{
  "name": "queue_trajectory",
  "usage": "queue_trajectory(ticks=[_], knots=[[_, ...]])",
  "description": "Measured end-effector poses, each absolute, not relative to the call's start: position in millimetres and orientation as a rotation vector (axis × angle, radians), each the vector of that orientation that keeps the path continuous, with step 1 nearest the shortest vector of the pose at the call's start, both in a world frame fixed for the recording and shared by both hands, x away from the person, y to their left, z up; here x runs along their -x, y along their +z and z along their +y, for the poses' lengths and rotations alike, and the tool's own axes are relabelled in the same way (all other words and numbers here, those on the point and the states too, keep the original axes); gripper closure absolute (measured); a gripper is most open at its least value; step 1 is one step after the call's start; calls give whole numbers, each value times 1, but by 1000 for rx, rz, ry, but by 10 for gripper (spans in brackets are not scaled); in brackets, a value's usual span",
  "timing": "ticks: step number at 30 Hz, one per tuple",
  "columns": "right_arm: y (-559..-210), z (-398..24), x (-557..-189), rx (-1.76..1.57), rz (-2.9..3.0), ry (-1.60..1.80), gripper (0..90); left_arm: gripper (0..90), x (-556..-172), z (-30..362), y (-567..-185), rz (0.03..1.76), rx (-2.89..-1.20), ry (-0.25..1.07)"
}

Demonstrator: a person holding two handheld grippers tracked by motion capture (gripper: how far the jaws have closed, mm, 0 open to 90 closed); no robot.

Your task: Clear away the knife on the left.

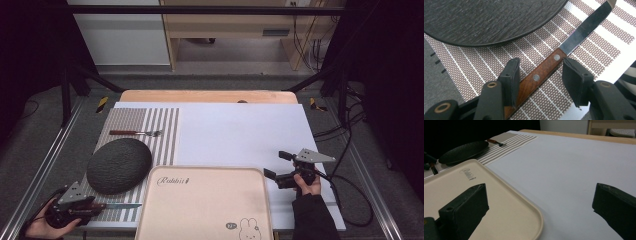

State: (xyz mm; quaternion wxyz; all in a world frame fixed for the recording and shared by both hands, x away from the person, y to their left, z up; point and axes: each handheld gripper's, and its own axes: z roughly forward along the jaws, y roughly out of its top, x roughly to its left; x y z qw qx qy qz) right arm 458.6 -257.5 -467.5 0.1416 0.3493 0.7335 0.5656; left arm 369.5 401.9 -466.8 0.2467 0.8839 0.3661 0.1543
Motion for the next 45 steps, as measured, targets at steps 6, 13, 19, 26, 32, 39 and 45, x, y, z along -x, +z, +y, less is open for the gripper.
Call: queue_trajectory(ticks=[6, 13, 19, 26, 32, 39, 45], knots=[[-467, -258, -458, -1006, 2117, 1634, 5, 547, -365, 401, -466, 957, -2426, 421], [-467, -258, -458, -1005, 2117, 1634, 5, 653, -360, 399, -460, 920, -2445, 475], [-467, -257, -459, -1005, 2120, 1633, 5, 648, -361, 397, -462, 908, -2453, 466], [-467, -257, -459, -1005, 2120, 1633, 5, 561, -362, 398, -467, 872, -2451, 505], [-467, -258, -459, -1004, 2121, 1632, 5, 543, -364, 391, -468, 837, -2467, 522], [-467, -257, -459, -1004, 2122, 1635, 5, 614, -365, 389, -468, 853, -2465, 496], [-468, -257, -459, -1002, 2126, 1633, 6, 631, -364, 387, -467, 855, -2464, 508]])
